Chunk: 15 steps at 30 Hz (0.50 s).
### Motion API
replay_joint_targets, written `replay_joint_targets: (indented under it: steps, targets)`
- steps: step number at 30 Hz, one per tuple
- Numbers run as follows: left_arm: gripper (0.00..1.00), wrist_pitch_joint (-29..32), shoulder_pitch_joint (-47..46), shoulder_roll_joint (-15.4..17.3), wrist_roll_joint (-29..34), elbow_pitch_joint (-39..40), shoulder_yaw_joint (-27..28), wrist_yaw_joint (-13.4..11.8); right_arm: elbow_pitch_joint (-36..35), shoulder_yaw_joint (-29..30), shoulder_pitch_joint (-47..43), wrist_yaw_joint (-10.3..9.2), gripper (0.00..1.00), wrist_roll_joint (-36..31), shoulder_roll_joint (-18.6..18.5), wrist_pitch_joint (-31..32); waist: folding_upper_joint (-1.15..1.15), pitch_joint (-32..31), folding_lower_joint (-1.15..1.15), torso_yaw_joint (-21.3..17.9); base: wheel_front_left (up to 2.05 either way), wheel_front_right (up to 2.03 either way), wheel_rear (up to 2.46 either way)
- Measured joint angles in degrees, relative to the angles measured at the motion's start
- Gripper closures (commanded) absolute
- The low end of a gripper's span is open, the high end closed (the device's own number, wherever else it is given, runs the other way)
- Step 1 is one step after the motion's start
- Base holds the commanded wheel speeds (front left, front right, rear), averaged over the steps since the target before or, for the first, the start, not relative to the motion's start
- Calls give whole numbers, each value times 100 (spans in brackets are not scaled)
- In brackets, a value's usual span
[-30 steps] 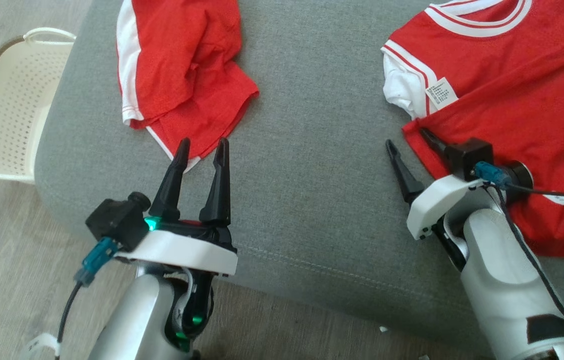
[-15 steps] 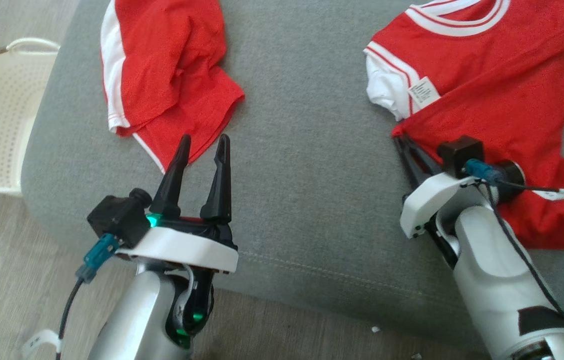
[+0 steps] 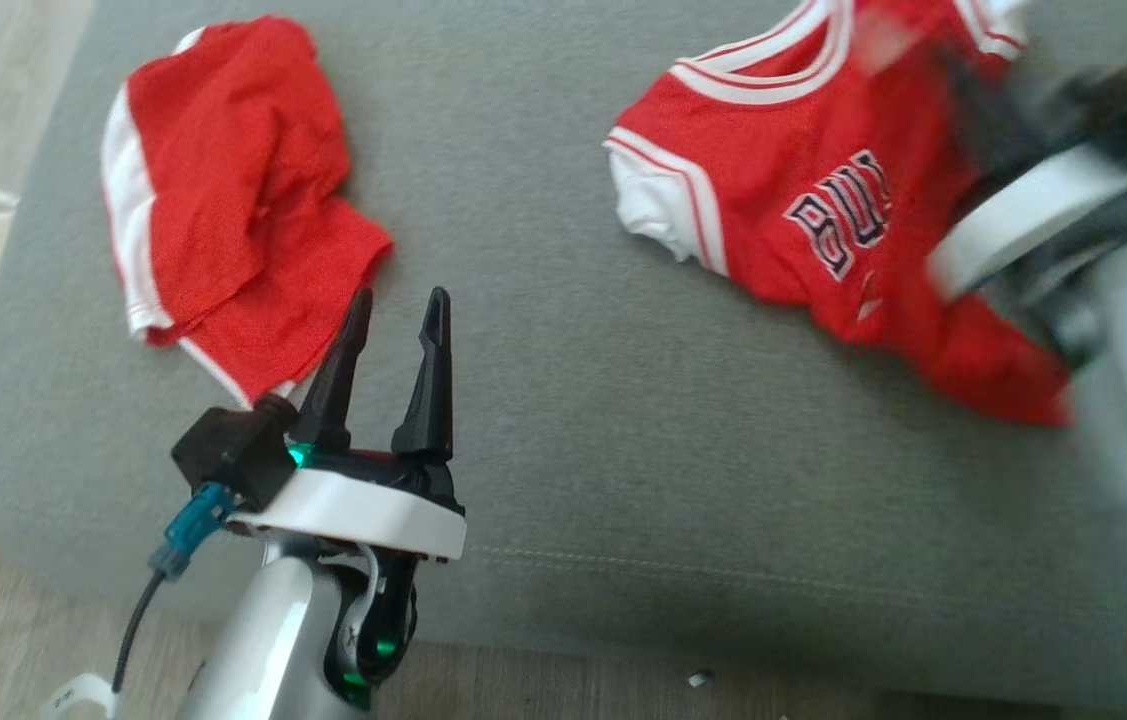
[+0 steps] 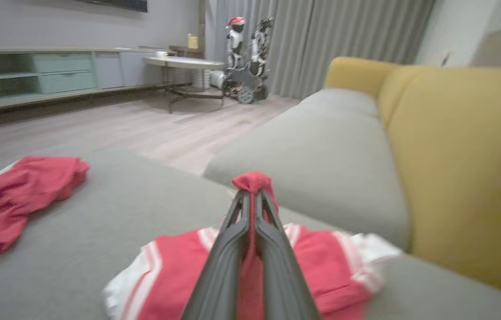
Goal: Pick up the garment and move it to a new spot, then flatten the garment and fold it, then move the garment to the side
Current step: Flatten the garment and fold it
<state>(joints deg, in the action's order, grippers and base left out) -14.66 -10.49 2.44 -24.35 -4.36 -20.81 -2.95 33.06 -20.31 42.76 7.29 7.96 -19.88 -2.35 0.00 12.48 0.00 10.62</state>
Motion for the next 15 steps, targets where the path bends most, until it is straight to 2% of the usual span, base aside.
replay_joint_targets:
  steps: [1,4,7,11,15]
  targets:
    - [0,0,0,0,0,0,0,0,0,0,0,0,100,0,0,0,0,0,0,0,0,0,0]
    - [0,0,-5,-2,4,2,-42,36,-364,238,382,0,100,275,-498,349,0,19,0,-80,0,0,0]
    - [0,0,-12,0,9,3,-52,53,-388,356,788,0,100,309,-905,605,0,124,0,-79,0,0,0]
    - [0,0,-81,0,8,5,-76,99,-8,635,1447,0,100,287,-1335,678,0,326,0,-18,0,0,0]
    - [0,0,-250,-1,7,7,-157,99,561,792,2095,0,100,70,-1564,572,0,542,1,107,0,0,0]
